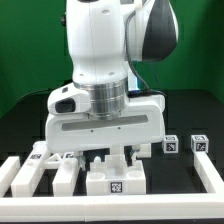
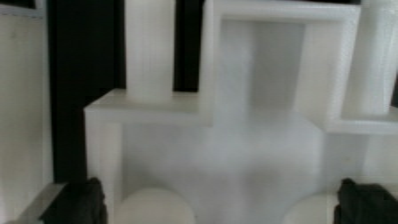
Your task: Assemble chair
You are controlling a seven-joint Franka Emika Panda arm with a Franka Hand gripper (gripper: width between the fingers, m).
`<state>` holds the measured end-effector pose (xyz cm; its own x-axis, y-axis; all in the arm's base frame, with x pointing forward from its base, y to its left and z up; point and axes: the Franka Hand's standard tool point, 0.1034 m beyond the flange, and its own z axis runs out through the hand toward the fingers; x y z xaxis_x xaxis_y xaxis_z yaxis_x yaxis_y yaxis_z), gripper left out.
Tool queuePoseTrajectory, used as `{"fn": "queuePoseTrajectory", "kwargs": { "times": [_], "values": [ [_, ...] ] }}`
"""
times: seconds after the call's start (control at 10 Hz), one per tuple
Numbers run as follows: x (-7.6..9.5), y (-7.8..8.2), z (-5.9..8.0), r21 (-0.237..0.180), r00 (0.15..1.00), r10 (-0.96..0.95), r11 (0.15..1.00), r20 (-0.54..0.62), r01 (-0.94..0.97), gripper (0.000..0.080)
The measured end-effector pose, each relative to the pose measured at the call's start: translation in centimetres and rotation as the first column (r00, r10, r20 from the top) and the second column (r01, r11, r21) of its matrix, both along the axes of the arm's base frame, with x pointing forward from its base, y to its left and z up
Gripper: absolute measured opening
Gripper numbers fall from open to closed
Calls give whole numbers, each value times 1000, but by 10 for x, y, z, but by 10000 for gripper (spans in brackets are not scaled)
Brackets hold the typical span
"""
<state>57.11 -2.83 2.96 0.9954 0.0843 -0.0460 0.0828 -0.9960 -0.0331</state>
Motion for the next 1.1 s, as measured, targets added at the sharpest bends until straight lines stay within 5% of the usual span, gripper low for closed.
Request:
{"fn": "queuePoseTrajectory", "kwargs": {
  "times": [1.0,1.1],
  "values": [
    [0,-9,-5,-11,999,37,999,24,-37,649],
    [0,-9,-5,-11,999,38,999,22,-37,522]
  ]
}}
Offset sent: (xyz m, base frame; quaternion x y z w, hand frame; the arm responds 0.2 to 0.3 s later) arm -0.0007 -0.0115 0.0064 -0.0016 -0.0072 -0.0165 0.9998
